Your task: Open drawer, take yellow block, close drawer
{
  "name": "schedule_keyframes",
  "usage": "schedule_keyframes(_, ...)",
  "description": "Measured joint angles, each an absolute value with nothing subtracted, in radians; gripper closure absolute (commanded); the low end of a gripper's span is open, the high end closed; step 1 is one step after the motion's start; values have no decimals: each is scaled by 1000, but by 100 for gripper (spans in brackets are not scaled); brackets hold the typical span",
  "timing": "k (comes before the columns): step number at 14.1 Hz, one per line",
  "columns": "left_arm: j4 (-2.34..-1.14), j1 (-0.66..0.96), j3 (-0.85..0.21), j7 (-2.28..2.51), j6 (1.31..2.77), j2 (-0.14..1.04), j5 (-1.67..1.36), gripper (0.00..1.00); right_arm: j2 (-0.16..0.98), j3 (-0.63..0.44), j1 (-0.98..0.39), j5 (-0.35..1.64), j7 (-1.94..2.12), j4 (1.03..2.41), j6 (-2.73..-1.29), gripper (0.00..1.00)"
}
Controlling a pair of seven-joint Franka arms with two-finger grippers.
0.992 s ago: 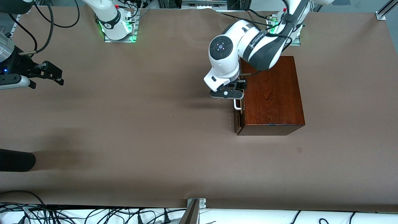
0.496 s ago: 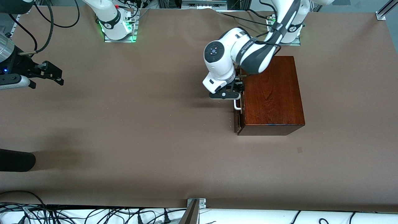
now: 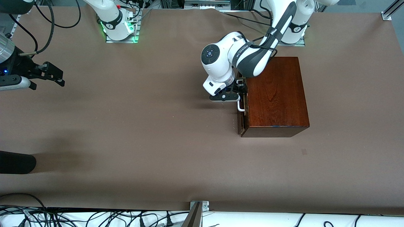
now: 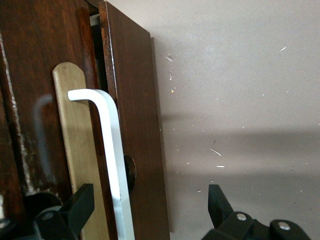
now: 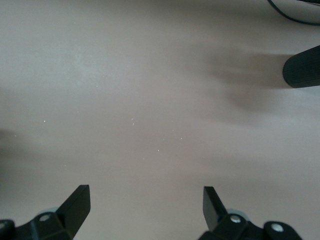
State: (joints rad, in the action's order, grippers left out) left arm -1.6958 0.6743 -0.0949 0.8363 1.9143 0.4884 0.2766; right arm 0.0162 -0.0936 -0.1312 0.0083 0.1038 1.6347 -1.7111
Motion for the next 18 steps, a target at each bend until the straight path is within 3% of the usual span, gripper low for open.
schedule_keyframes(9,-1698,699,-93,903,1948,525,277,0,16,-94,-131,8,104,1635,-1711,0)
schedule_keyframes(18,-1697,727,-89,969,2072,541,277,0,16,-94,-131,8,104,1635,-1711,0)
